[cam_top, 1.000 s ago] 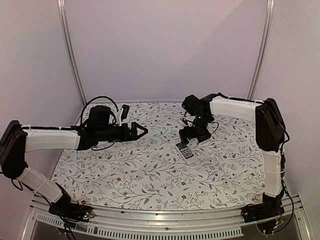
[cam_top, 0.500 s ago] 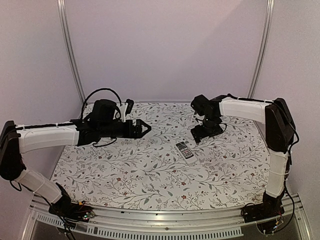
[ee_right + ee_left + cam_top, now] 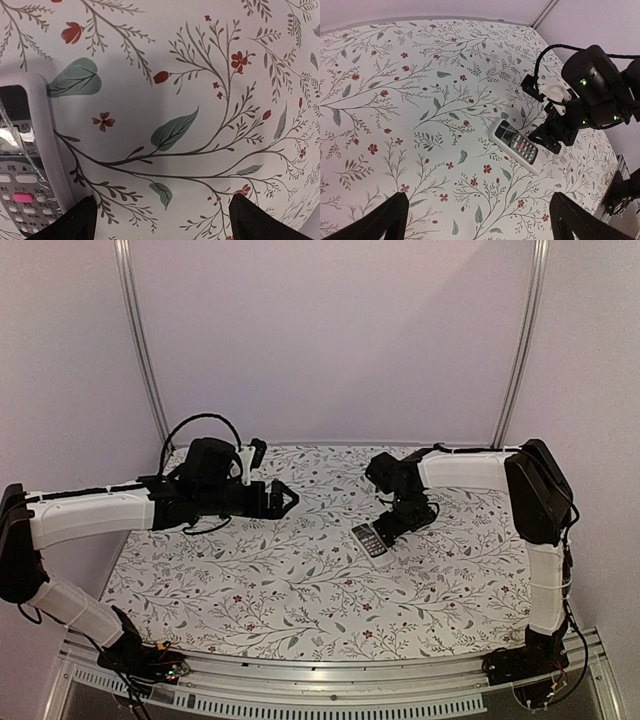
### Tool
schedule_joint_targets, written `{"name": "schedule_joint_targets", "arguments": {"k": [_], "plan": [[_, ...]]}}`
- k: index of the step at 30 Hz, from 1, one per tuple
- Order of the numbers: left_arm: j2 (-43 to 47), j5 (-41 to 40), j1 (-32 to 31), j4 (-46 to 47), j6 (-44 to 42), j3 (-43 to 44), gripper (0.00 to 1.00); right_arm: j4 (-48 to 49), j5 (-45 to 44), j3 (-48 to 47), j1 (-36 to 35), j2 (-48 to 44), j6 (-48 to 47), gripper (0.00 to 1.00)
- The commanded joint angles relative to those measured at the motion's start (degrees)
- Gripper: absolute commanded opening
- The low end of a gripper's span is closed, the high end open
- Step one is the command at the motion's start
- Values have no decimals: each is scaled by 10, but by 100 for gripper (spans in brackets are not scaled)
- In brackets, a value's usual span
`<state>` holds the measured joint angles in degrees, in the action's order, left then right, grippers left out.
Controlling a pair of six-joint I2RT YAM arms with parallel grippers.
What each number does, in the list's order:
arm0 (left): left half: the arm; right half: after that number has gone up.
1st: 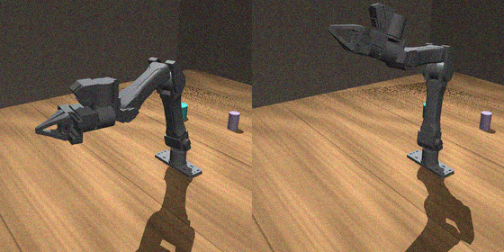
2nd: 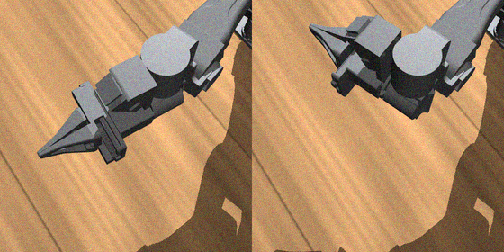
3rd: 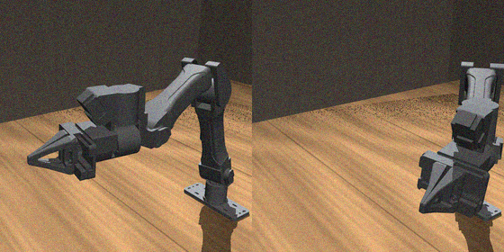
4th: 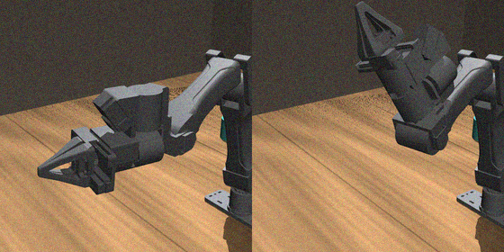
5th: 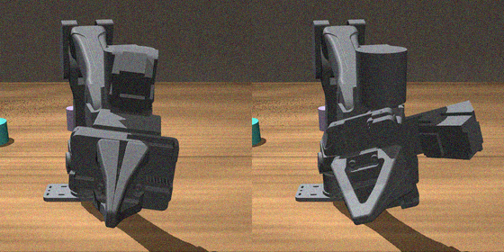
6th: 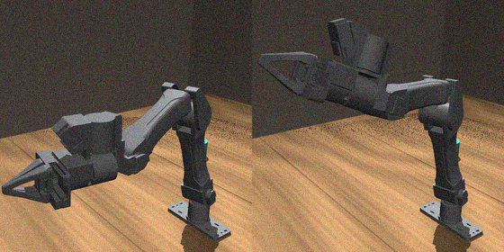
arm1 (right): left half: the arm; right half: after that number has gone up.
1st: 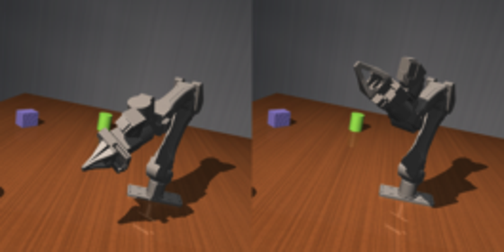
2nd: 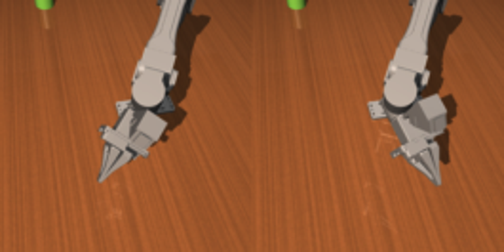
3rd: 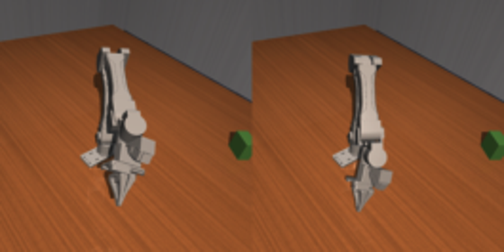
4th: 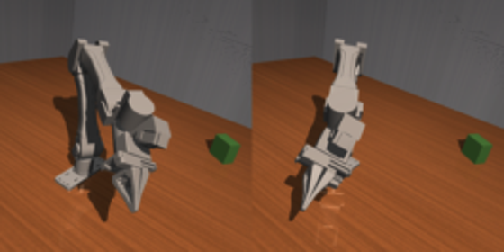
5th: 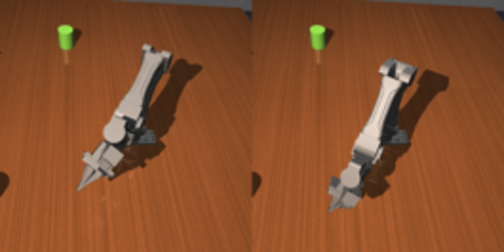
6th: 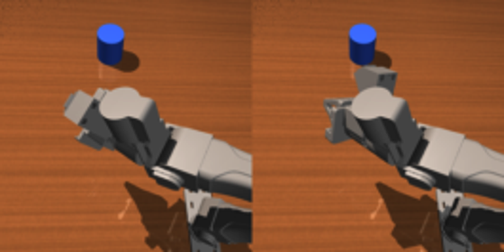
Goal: Load the batteries into the remote control
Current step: Move the remote control to the center of the board.
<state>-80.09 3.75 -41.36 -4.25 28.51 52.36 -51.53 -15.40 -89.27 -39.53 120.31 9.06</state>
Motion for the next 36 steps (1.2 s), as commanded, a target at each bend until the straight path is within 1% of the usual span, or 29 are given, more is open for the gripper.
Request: {"name": "schedule_joint_targets", "arguments": {"k": [1,8,14,24,31,36], "plan": [[17,-15,-8,-17,-13,9,100,-10,-9,2,-17,20,2,93],[18,-15,-10,-15,-13,6,99,-1,49,16,-35,-2,24,93],[11,-11,-10,-24,-14,15,100,1,72,28,-46,-12,35,93],[7,-7,-10,-21,-11,19,99,30,105,92,-70,-48,52,93],[-3,-2,-10,-21,-8,24,100,43,116,89,-79,-42,58,93],[-10,5,-8,-28,3,32,100,49,118,97,-80,-55,61,93]]}}
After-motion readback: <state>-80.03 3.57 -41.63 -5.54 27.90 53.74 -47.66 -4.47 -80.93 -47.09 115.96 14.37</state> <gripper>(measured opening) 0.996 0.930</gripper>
